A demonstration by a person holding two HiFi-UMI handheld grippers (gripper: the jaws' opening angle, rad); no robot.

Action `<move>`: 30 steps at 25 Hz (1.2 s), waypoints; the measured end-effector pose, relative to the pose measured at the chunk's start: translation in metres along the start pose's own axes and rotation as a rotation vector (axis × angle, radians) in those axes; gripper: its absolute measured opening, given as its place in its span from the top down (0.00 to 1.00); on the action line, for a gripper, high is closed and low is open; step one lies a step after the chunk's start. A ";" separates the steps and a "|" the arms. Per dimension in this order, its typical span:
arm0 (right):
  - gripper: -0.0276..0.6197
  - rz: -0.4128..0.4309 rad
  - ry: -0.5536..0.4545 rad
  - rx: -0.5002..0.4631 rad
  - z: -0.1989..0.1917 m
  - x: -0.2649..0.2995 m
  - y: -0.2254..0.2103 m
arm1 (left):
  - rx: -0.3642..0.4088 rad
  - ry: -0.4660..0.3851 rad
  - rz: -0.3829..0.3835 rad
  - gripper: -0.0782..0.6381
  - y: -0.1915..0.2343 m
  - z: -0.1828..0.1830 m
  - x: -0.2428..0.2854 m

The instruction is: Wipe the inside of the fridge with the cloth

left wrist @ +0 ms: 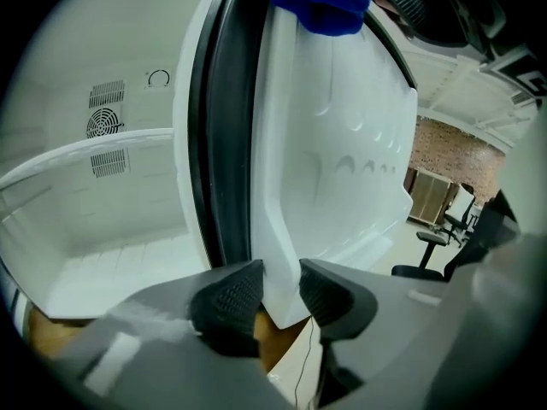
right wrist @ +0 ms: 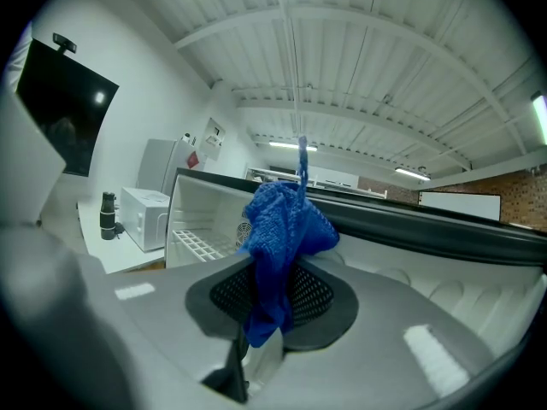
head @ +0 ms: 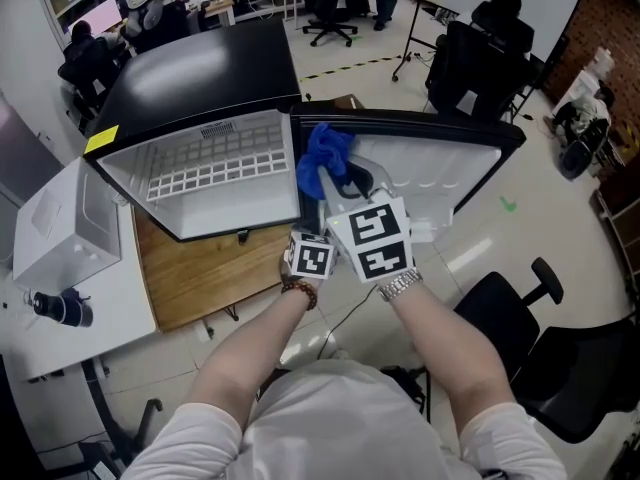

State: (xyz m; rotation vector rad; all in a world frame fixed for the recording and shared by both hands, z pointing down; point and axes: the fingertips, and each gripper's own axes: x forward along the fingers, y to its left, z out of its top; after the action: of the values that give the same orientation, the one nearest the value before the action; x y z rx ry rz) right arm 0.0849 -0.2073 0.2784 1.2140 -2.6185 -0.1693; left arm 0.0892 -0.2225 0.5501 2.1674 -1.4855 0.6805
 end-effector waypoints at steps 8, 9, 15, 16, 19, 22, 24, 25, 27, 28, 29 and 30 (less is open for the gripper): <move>0.85 -0.028 0.006 0.032 -0.007 -0.004 -0.019 | -0.043 0.027 -0.005 0.71 0.003 -0.006 -0.002; 0.86 -0.041 0.011 0.039 -0.009 -0.003 -0.024 | -0.044 0.033 0.000 0.71 0.004 -0.007 -0.002; 0.86 -0.098 0.020 0.060 -0.012 -0.006 -0.046 | -0.047 0.031 0.004 0.71 0.005 -0.008 -0.002; 0.86 -0.106 0.022 0.057 -0.014 -0.007 -0.049 | -0.045 0.029 0.005 0.71 0.005 -0.007 -0.002; 0.86 -0.128 0.027 0.053 -0.018 -0.012 -0.057 | -0.046 0.027 0.006 0.71 0.006 -0.007 -0.002; 0.86 -0.151 0.032 0.058 -0.022 -0.019 -0.067 | -0.054 0.029 0.002 0.71 0.006 -0.007 -0.003; 0.86 -0.169 0.034 0.064 -0.025 -0.025 -0.075 | -0.062 0.034 -0.003 0.71 0.005 -0.008 -0.002; 0.86 -0.179 0.036 0.065 -0.027 -0.028 -0.079 | -0.064 0.036 -0.005 0.71 0.005 -0.009 -0.002; 0.86 -0.202 0.042 0.069 -0.031 -0.034 -0.089 | -0.065 0.038 -0.001 0.71 0.005 -0.010 -0.003; 0.86 -0.212 0.044 0.072 -0.033 -0.037 -0.094 | -0.067 0.040 0.001 0.71 0.006 -0.010 -0.003; 0.86 -0.222 0.045 0.075 -0.034 -0.040 -0.098 | -0.068 0.041 0.005 0.71 0.006 -0.011 -0.003; 0.86 -0.230 0.047 0.076 -0.036 -0.042 -0.103 | -0.067 0.039 0.010 0.71 0.007 -0.010 -0.003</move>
State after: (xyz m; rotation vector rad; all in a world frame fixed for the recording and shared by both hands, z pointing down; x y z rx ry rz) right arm 0.1965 -0.2413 0.2838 1.5248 -2.4610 -0.0820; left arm 0.0798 -0.2167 0.5566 2.0862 -1.4789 0.6637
